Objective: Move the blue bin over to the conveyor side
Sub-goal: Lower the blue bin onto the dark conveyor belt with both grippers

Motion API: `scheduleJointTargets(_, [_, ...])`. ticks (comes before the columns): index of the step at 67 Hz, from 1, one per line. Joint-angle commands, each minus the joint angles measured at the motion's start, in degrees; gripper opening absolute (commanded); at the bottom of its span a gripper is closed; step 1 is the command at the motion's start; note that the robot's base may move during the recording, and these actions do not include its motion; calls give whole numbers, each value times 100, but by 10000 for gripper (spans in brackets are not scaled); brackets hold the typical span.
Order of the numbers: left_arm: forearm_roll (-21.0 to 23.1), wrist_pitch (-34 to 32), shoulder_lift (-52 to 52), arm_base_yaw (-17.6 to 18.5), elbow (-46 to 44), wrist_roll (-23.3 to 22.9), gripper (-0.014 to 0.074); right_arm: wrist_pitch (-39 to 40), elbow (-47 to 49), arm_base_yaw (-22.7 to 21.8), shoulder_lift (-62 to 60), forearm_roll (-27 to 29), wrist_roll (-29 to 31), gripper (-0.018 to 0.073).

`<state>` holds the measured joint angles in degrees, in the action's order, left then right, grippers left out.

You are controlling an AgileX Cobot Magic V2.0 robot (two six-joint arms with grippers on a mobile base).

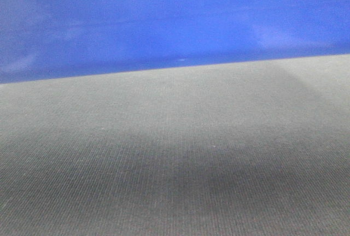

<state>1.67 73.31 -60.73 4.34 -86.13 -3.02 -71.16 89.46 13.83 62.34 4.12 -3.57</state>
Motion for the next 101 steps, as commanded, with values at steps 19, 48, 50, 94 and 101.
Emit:
scheduleJointTargets(19, [-293, -424, 101, 6, -92, 97, -9, 566, 138, -45, -121, -351, 106, -78])
scheduleJointTargets(48, [-293, -424, 101, 6, -92, 97, -9, 566, 138, -45, -121, -351, 106, -78])
scheduleJointTargets(50, [-293, -424, 101, 6, -92, 97, -9, 566, 138, -45, -121, -351, 106, -78])
scheduleJointTargets(94, [-409, -700, -51, 6, -221, 142, -9, 588, 138, -45, -2, -300, 106, -78])
scheduleJointTargets(101, [-409, -820, -428, 6, -637, 151, -9, 744, 138, -45, 270, -300, 106, -78])
